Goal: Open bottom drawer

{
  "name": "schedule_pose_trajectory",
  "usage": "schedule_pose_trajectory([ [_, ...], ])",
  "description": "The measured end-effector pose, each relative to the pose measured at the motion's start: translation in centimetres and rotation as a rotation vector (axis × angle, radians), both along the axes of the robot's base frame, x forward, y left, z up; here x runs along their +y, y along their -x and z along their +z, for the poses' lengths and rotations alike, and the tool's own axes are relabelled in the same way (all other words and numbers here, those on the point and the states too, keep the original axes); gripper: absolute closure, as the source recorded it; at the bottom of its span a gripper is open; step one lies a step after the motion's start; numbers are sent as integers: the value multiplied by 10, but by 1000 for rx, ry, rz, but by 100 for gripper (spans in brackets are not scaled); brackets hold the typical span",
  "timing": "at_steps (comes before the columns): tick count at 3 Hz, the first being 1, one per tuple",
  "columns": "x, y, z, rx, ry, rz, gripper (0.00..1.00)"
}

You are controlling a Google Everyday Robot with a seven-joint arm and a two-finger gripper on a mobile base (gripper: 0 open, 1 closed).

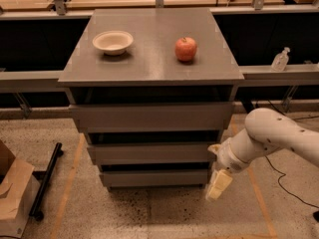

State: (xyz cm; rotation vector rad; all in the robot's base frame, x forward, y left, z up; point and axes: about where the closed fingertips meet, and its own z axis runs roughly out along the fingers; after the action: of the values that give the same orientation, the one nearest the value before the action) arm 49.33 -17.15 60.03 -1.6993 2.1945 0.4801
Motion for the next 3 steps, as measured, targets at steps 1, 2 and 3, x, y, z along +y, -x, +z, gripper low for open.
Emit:
schedule_pose_trajectory([
  [1, 9, 5, -55, 36, -41, -17, 0],
  [2, 16, -2, -94, 55, -88, -36, 0],
  [3, 18, -20, -112, 91, -103, -19, 0],
])
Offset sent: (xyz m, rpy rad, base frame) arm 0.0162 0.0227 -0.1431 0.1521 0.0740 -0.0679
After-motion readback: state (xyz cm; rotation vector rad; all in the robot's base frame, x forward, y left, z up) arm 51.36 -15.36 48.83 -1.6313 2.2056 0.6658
